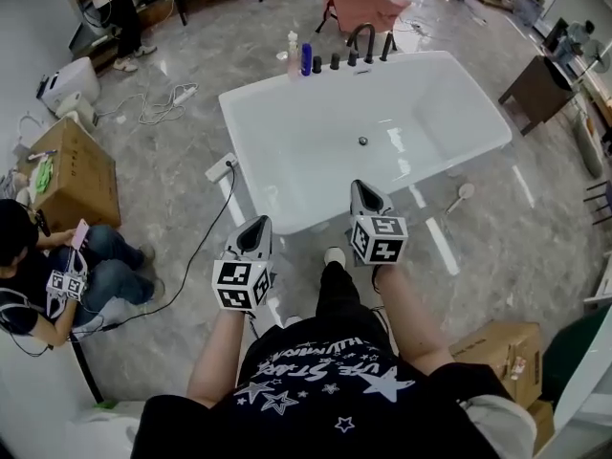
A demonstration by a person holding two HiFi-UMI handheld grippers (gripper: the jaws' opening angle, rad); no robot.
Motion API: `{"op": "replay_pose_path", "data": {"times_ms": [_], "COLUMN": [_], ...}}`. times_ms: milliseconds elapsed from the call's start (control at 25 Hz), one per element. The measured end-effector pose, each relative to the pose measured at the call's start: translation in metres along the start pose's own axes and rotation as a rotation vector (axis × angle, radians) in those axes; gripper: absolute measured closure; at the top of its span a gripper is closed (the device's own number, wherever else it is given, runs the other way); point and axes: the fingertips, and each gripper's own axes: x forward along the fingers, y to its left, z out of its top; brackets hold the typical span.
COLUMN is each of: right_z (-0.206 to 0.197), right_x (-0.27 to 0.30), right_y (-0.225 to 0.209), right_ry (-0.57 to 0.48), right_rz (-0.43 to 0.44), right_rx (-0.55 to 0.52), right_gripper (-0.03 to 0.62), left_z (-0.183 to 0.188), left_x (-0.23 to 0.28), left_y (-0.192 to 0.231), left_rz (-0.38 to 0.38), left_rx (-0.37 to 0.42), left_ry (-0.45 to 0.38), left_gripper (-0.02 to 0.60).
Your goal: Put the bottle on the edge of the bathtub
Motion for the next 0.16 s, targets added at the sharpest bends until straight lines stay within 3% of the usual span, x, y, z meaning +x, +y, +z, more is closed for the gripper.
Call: {"op": "replay_pose_path", "data": {"times_ms": [160], "right_z": [-0.021], "right_x": [-0.027], "right_y": [0.012], "right_ry": [0.007], "right_rz": [-0.006], "right_rx": [0.008], "right_gripper": [0.58], "left_z": [-0.016], "left_x": [-0.023], "left_y": [-0.006], "left_rz": [-0.007], "left_rx": [0.002], "left_ry": [0.003], "left_gripper": [0.566]}}
